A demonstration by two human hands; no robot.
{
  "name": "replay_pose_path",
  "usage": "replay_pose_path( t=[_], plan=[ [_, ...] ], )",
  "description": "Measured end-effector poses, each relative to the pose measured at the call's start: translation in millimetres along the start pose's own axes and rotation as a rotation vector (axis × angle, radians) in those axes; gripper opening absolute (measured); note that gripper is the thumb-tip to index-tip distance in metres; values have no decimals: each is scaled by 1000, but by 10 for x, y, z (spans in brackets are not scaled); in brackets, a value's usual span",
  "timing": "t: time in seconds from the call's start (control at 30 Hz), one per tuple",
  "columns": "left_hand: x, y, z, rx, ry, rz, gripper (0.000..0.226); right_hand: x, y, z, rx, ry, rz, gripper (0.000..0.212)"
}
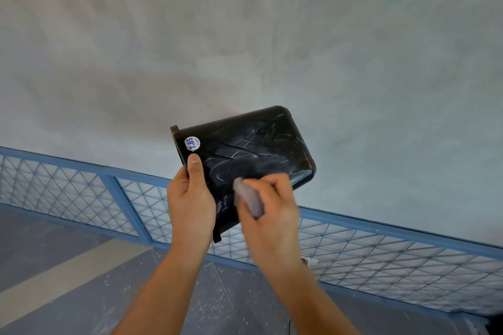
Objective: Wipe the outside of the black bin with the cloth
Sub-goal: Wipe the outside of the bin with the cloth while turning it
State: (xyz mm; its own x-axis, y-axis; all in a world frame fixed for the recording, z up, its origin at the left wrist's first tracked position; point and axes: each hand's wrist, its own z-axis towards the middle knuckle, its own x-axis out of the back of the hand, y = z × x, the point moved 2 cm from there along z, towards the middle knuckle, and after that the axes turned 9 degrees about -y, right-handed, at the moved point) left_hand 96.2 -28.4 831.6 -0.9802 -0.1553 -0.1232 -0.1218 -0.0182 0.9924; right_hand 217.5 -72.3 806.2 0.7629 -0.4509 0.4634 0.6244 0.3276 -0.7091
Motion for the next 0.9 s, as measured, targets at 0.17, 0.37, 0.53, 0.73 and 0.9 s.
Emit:
replay_pose_path(
  t=[0.17, 0.37, 0.53, 0.73, 0.9],
  plan=[
    [99, 1, 62, 28, -9, -22, 41, 203, 174, -32, -91, 79, 39, 18],
    [102, 17, 48, 14, -14, -3, 40, 63, 38, 23, -61, 42, -6, 17],
    [216, 24, 88, 6, -10, 2, 42, 264, 257, 0, -213, 83, 22, 18],
    [231, 49, 67, 29, -12, -32, 40, 159, 93, 147, -152, 102, 44, 14],
    [326, 90, 97, 29, -15, -57, 38, 219, 210, 30, -219, 161, 26, 20]
  ],
)
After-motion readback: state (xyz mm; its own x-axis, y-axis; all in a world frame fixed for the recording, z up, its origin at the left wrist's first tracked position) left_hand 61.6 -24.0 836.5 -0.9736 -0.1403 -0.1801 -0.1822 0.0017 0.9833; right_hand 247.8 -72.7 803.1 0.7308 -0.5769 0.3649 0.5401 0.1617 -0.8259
